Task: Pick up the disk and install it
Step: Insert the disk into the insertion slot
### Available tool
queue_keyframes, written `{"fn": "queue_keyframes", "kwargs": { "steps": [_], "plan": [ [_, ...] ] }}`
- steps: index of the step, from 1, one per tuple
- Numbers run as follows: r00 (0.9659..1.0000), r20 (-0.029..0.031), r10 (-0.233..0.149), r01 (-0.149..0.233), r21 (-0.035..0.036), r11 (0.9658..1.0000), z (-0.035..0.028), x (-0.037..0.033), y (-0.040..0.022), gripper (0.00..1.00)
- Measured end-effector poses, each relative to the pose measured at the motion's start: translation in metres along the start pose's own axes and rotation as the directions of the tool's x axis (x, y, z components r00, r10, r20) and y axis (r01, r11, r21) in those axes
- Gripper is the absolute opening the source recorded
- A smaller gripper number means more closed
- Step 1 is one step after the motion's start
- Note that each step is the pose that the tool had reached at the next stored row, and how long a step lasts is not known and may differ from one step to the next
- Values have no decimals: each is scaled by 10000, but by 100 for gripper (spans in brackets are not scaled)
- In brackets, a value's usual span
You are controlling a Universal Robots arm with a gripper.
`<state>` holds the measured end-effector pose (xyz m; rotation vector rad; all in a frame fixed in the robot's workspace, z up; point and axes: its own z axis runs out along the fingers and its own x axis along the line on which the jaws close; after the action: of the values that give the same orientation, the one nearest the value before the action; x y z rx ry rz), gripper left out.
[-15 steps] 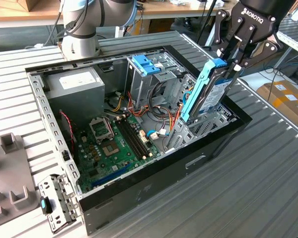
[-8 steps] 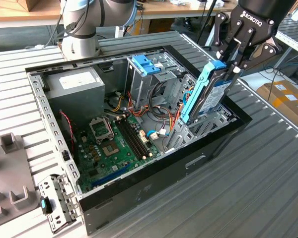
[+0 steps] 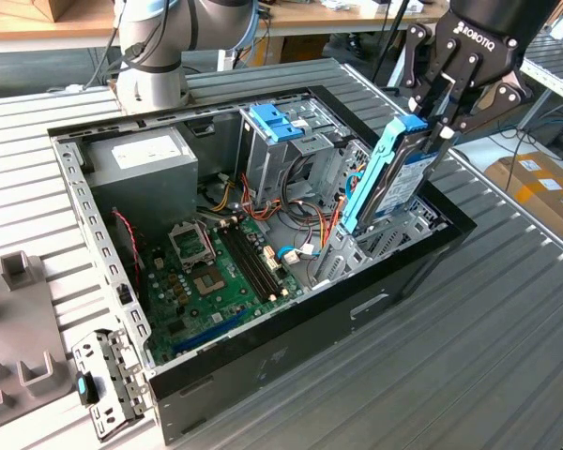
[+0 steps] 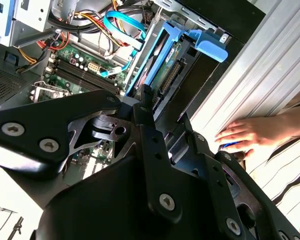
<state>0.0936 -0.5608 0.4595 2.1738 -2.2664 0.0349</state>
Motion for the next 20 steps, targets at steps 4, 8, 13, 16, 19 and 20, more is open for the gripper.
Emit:
{"fn": "queue_keyframes", "kwargs": {
  "steps": [4,8,13,16,19,20],
  "plan": [
    [10000,1,0,0,0,10000,7,-1,4,35],
    [10000,0,-14,14,2,10000,41,-1,4,35],
    [10000,0,-39,39,3,10000,81,-1,5,35],
    [10000,0,-65,65,5,10000,124,-2,6,35],
    [10000,2,-87,87,7,10000,175,-3,7,35],
    [10000,1,-99,99,8,10000,208,-3,7,35]
  ]
}}
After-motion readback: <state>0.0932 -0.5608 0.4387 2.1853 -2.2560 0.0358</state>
